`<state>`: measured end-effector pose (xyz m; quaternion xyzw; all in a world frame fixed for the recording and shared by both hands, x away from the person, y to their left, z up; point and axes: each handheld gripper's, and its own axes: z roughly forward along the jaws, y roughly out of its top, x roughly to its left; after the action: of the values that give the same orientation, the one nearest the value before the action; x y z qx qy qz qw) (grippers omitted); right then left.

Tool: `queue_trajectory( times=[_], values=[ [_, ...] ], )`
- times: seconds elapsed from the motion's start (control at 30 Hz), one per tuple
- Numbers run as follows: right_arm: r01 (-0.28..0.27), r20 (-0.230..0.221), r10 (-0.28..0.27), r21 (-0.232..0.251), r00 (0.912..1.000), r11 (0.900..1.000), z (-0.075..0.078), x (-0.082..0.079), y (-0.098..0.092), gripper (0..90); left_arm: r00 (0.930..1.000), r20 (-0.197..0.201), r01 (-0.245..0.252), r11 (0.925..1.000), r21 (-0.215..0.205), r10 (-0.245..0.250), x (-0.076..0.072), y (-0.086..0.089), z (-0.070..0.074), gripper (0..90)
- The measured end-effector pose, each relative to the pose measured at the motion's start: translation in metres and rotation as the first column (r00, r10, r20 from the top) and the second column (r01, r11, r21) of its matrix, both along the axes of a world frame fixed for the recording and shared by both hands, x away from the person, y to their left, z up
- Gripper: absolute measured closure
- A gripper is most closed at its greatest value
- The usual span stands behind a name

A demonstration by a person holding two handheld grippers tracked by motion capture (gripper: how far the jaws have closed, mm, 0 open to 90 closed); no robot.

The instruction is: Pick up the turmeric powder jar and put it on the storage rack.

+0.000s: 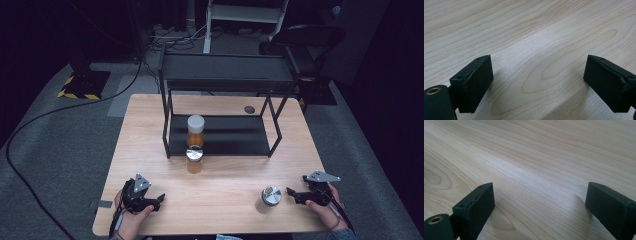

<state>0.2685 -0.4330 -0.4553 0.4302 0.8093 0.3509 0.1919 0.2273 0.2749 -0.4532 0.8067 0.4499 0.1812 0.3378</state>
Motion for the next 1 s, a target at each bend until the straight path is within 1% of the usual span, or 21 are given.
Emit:
queue_trajectory(
  times=[0.07,0.13,0.2,0.4,0.5,0.7,0.83,0.93,1.0],
  values=[
    [0.007,-0.002,-0.007,-0.002,1.0000,1.000,0.001,0.000,0.001,10.2,1.0000,0.000,-0.001,1.0000,0.000,0.001,0.000,0.000,0.000,8.7],
    [0.013,0.011,-0.013,0.000,0.9999,1.000,0.002,-0.002,0.000,10.2,1.0000,0.000,0.000,1.0000,0.000,0.000,0.000,0.000,0.000,8.7],
    [0.020,0.026,-0.020,0.014,0.9995,1.000,0.004,-0.005,-0.002,10.2,1.0000,0.000,-0.001,1.0000,0.000,0.001,0.000,0.000,0.000,8.7],
    [0.018,0.041,-0.019,0.040,0.9990,0.999,0.014,-0.009,-0.007,10.2,1.0000,-0.002,-0.009,1.0000,-0.001,0.009,0.001,-0.001,0.000,7.7],
    [0.019,0.040,-0.021,0.051,0.9990,0.999,0.021,-0.011,-0.008,10.1,1.0000,-0.002,-0.008,1.0000,0.000,0.008,0.001,-0.001,0.000,7.5],
    [0.016,0.062,-0.021,0.082,0.9978,0.997,0.036,-0.016,-0.009,10.3,1.0000,-0.003,-0.007,1.0000,0.001,0.007,0.001,-0.001,0.000,7.4],
    [0.011,0.081,-0.018,0.081,0.9965,0.997,0.047,-0.019,-0.005,10.3,1.0000,-0.003,-0.007,1.0000,-0.001,0.007,0.001,-0.001,0.000,7.3],
    [0.007,0.077,-0.014,0.092,0.9970,0.996,0.055,-0.020,-0.001,10.3,1.0000,-0.003,-0.007,1.0000,0.000,0.007,0.001,-0.001,0.000,7.3],
    [0.007,0.078,-0.014,0.090,0.9969,0.996,0.061,-0.020,0.002,10.3,1.0000,-0.003,-0.007,1.0000,0.000,0.007,0.001,-0.001,0.000,7.3]
  ],
)
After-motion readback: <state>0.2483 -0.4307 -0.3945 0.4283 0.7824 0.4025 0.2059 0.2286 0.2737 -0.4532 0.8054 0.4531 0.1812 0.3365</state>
